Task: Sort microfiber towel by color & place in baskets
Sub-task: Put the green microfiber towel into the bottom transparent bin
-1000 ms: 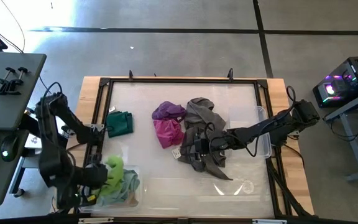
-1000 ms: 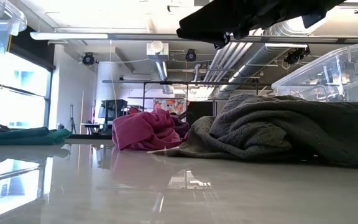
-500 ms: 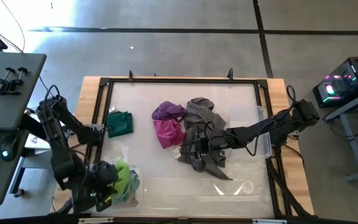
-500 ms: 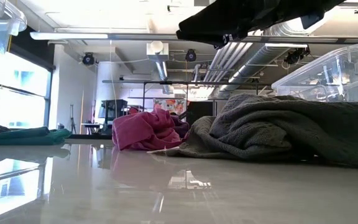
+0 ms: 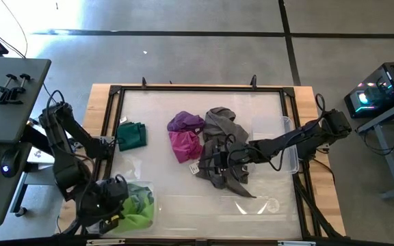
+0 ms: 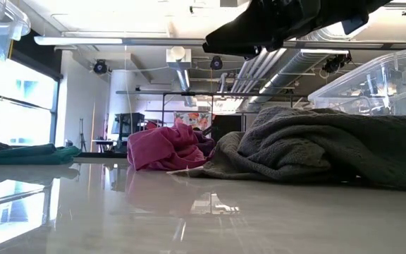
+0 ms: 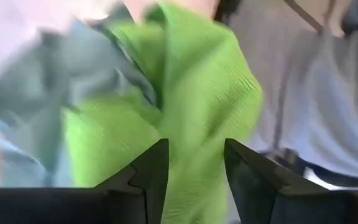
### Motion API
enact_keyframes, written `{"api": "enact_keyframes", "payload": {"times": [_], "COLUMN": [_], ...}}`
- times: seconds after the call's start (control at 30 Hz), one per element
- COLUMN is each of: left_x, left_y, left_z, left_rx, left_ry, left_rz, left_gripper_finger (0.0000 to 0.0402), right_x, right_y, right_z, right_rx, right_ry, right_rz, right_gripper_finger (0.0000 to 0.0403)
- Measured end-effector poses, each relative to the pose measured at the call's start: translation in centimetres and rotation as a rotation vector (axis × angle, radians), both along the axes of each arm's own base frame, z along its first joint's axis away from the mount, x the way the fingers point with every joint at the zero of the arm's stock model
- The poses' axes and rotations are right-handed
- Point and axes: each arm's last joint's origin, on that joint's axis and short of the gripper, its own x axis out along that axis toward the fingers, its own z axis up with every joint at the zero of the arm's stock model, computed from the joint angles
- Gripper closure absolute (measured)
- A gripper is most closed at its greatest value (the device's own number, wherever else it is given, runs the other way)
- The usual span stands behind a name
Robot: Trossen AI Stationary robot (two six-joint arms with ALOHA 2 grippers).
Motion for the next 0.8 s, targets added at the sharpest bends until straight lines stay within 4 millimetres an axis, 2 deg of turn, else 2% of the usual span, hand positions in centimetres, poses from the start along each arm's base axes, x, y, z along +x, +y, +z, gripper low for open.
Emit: {"api": "enact_keyframes", "payload": {"times": [0.17, 0.23, 0.43, 0.53, 0.7, 0.8], "left_x": [0.6, 1.0, 1.8, 2.0, 1.9, 1.3], "left_y": [0.3, 0.7, 1.4, 0.9, -1.1, -1.6], "left_z": [-0.5, -0.5, 0.5, 1.1, 2.5, 2.6], "left_rx": [0.058, 0.076, -0.027, -0.073, -0.301, -0.294], "left_ry": [-0.074, -0.07, 0.018, -0.032, -0.096, -0.125], "left_rz": [0.053, 0.022, -0.047, -0.093, -0.141, -0.137], "left_gripper_finger": [0.0263, 0.0263, 0.0274, 0.0294, 0.0336, 0.0361], "right_x": [0.0, -0.1, -0.1, -0.1, -0.1, -0.1], "right_y": [0.0, 0.0, 0.0, 0.0, 0.0, 0.0], "right_z": [-0.1, -0.2, -0.3, -0.2, -0.2, -0.2], "right_rx": [-0.003, -0.002, 0.003, 0.004, 0.004, 0.005], "right_ry": [0.012, 0.022, 0.029, 0.028, 0.028, 0.028], "right_rz": [0.0, -0.001, -0.004, -0.004, -0.004, -0.004], "right_gripper_finger": [0.0269, 0.0269, 0.0269, 0.0269, 0.0269, 0.0269]}}
